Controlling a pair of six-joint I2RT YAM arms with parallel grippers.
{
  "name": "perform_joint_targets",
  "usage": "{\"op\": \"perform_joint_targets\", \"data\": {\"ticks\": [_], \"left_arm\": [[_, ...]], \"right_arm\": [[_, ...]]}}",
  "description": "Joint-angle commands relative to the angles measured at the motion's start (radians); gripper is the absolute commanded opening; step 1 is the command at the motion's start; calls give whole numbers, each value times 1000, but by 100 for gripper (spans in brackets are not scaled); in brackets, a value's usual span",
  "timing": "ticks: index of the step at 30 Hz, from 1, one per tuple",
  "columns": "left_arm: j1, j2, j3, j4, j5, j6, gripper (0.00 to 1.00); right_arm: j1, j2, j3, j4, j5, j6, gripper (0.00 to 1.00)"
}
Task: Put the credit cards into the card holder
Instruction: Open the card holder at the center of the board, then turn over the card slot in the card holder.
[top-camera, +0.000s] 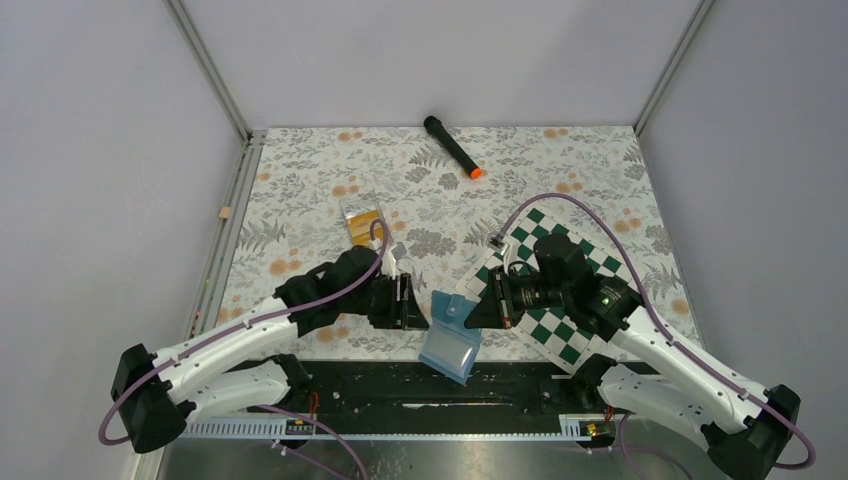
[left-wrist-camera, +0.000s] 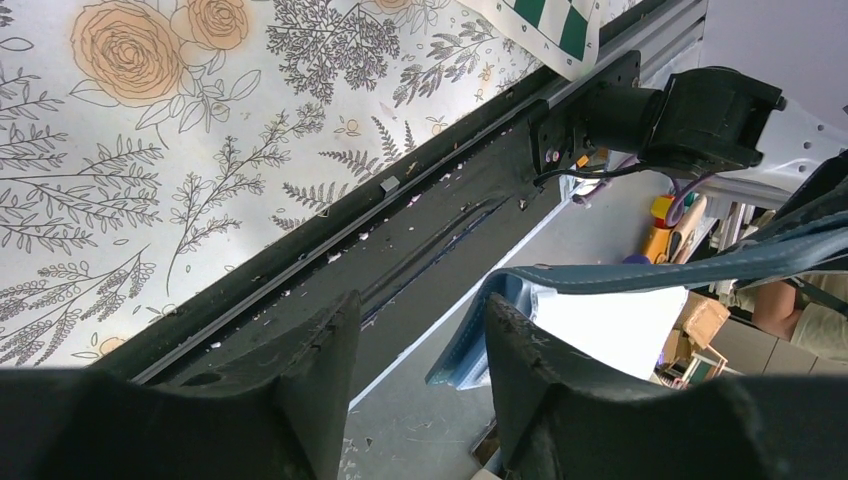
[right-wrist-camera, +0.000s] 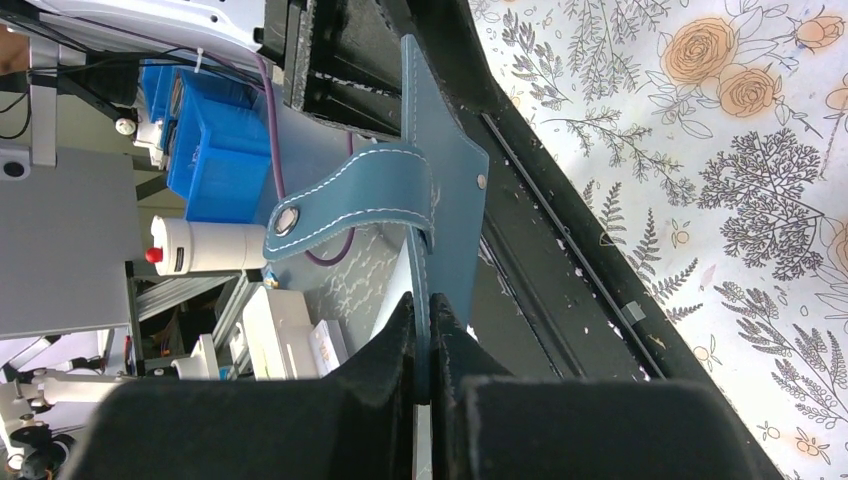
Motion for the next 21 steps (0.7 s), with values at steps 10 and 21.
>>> {"op": "perform_joint_targets", "data": {"ticks": [10,21], "left_arm": [[-51,-12,93,-24,-35,-4,50],[-60,-10,95,-127,-157,16,50]], "right_arm": [[-6,17,-7,32,11,-1,0],[-5,19,-11,33,6,3,0]]}}
